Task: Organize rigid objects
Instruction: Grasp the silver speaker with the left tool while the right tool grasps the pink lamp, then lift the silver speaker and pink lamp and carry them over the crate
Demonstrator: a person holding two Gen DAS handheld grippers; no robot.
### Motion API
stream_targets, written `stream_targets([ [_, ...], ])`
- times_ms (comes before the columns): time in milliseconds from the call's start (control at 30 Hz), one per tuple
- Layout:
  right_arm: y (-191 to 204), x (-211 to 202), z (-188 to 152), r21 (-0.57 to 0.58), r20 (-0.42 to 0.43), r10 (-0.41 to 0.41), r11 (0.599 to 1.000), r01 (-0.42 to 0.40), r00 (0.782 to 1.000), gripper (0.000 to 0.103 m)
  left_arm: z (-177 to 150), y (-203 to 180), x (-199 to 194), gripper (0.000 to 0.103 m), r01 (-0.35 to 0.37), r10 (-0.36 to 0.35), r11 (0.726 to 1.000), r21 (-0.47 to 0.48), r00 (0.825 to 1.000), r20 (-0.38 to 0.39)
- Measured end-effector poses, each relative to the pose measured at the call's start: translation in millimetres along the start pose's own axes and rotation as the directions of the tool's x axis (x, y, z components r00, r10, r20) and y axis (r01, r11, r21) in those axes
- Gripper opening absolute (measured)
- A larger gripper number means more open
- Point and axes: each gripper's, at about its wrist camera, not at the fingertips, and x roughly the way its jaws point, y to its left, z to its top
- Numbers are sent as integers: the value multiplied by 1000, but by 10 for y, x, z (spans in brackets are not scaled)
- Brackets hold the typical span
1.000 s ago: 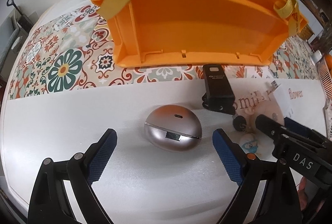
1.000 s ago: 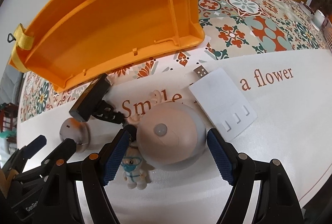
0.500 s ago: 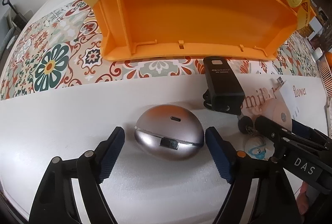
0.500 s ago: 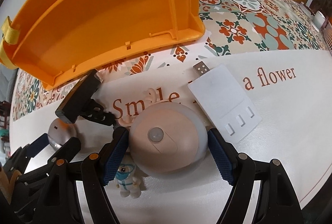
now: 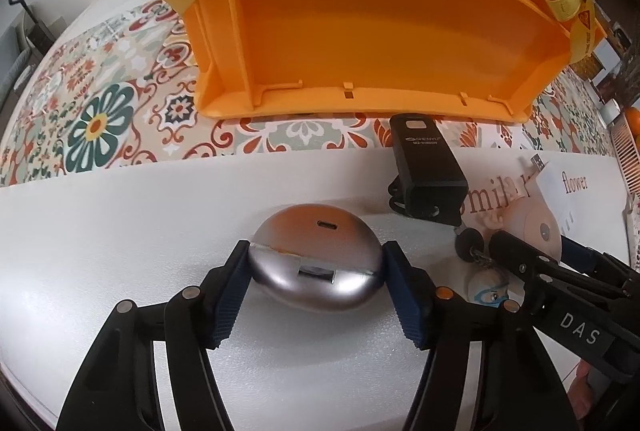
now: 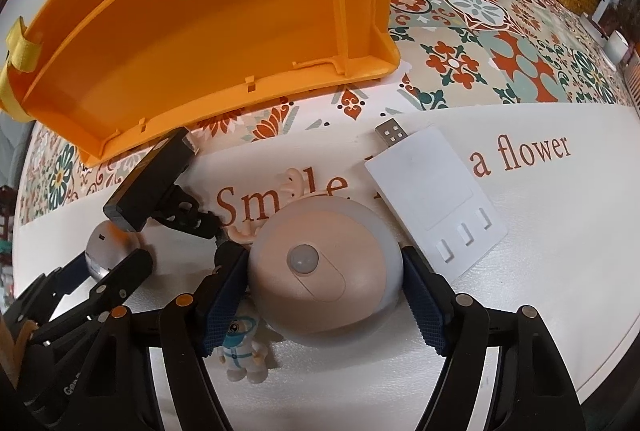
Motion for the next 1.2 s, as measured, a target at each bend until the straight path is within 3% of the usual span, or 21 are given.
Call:
stream_targets([
  [700,-16,-484,67,-27,62,21,999,-20,998,75,68,-20,-436,65,9,-9,1000,-3,995,99],
  [1200,55,-957,202,-45,148,50,998,-44,988,75,237,-13,-964,65,22,-18,1000,-15,975,221],
])
